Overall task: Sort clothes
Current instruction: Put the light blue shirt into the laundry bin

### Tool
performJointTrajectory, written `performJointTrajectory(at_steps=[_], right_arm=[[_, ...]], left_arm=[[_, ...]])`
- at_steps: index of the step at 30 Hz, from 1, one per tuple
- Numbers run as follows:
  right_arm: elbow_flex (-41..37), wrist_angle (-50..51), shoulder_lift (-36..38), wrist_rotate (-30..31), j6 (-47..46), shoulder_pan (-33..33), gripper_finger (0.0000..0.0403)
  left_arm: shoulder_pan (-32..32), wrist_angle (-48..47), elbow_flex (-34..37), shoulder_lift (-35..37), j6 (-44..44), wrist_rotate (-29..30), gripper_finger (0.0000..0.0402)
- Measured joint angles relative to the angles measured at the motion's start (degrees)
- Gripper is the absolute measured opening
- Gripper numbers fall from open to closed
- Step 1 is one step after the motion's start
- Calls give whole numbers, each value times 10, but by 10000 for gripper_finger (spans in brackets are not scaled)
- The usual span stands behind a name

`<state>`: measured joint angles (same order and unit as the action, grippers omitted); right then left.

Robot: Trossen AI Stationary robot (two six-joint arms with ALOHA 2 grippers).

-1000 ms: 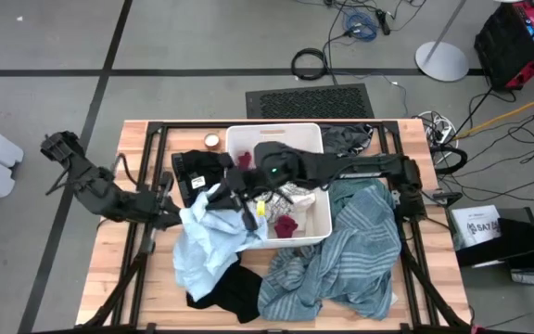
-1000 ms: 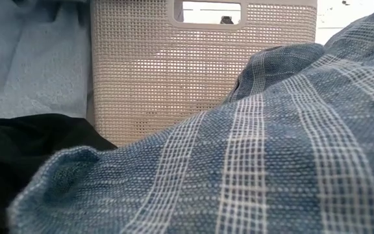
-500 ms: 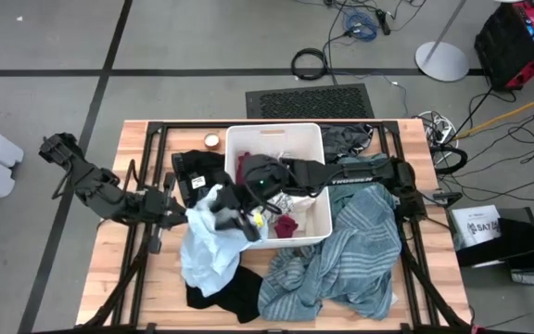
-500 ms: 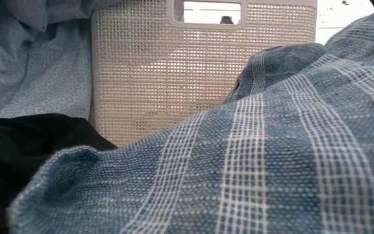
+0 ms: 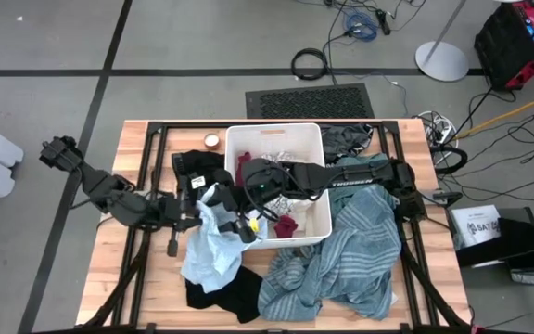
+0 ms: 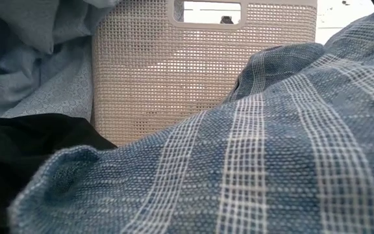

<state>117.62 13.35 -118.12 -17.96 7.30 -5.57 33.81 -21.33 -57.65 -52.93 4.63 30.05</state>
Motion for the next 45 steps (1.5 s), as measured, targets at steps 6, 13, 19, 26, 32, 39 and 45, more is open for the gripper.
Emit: performJointTrajectory(at_steps=[6,13,19,26,32,39,45], right_arm=[[0,3,-6,3,-9,0,257],[0,10,-15,26,-9,-1,244],[0,17,-16,29,-8,-1,182],[0,26,-16,32,-7,4,50],[0,28,-15,31,-7,13,25],[18,52,-14,31,-1,14,25],[103,97,14,31,27,15,25]], left_arm=[[-19,31,0,-2,-24,-27,0],[-24,30,0,-2,-37,-26,8],[-24,17,0,-2,-26,-30,43],[-24,-77,-35,2,27,-35,129],[-24,-209,-105,2,80,-35,187],[-24,-341,-155,8,163,-28,194],[-23,-352,-155,22,175,-17,194]])
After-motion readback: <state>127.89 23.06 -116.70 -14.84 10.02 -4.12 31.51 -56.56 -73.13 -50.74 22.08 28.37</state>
